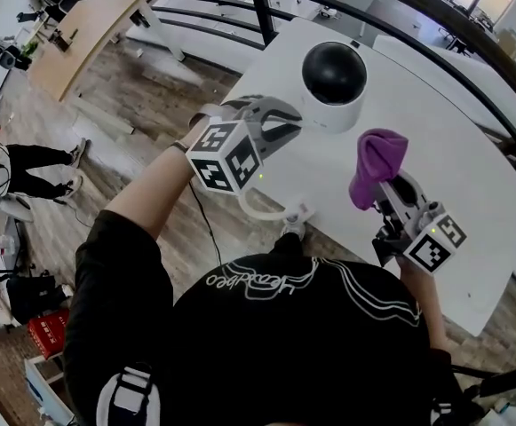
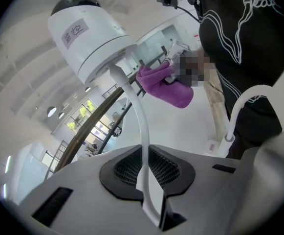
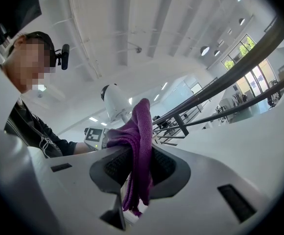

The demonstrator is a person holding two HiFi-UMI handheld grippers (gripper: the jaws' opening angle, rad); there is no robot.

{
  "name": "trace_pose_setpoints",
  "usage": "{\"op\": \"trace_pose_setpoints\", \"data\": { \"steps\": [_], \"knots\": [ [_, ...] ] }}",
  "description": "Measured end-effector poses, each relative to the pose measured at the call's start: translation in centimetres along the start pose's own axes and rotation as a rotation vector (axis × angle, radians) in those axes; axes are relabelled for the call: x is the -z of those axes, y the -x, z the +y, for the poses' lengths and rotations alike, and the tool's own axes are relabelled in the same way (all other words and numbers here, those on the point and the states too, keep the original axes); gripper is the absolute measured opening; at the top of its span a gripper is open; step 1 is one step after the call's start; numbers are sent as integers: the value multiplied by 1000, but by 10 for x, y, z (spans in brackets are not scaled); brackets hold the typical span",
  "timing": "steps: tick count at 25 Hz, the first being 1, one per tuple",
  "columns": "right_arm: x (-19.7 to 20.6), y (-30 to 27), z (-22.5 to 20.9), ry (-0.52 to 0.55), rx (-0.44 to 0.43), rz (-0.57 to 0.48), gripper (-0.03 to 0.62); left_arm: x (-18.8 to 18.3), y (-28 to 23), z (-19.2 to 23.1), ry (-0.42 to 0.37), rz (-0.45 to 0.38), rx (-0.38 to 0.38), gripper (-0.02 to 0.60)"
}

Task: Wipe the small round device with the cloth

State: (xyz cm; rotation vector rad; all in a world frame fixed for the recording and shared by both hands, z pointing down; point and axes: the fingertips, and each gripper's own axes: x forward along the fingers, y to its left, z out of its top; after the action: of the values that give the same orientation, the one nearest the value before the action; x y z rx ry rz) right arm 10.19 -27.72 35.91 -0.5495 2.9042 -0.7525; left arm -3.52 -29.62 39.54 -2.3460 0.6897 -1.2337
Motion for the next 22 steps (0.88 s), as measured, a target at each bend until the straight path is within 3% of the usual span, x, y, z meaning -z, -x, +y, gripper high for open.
{"op": "trace_pose_setpoints", "data": {
  "steps": [9, 22],
  "knots": [
    [-59, -18, -2, 124, -53, -91, 72, 2, -3, -1, -22, -4, 13, 44],
    [-153, -45, 35, 329, -259, -269, 72, -1, -2, -2, -14, -11, 20, 44]
  ]
}}
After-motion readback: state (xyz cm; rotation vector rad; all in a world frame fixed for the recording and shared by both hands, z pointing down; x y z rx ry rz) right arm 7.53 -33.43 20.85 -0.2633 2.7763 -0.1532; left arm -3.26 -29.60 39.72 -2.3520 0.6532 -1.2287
